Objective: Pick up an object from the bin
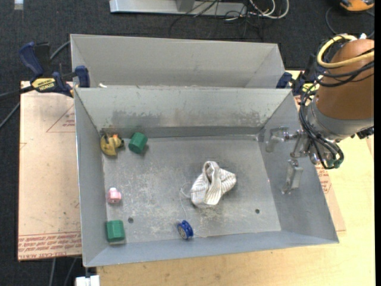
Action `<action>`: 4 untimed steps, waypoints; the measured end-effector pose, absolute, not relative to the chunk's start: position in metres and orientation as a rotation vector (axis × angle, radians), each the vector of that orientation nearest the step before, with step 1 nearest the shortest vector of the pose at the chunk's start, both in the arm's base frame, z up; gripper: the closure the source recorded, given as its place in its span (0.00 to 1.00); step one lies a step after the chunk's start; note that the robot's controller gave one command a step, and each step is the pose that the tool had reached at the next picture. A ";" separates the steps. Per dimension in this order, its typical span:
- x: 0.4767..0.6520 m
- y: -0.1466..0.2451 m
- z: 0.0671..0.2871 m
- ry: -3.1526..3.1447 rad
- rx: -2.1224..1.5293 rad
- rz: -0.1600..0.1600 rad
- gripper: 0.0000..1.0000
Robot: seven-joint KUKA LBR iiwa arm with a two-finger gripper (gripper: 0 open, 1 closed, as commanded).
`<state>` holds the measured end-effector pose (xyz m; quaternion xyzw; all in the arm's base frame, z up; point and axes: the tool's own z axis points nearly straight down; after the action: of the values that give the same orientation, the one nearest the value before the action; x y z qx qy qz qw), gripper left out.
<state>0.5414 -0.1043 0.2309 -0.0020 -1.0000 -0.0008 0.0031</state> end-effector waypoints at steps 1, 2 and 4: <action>0.543 -0.103 0.236 -3.143 0.000 0.000 0.00; 0.558 -0.087 0.156 -3.143 -0.050 -0.002 0.00; 0.572 -0.075 0.078 -3.138 0.085 -0.003 0.00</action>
Offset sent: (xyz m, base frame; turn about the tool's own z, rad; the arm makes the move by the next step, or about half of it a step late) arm 0.0186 0.0219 -0.0995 0.0370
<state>0.5722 -0.0754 0.0781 0.0271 -0.9996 -0.0009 0.0014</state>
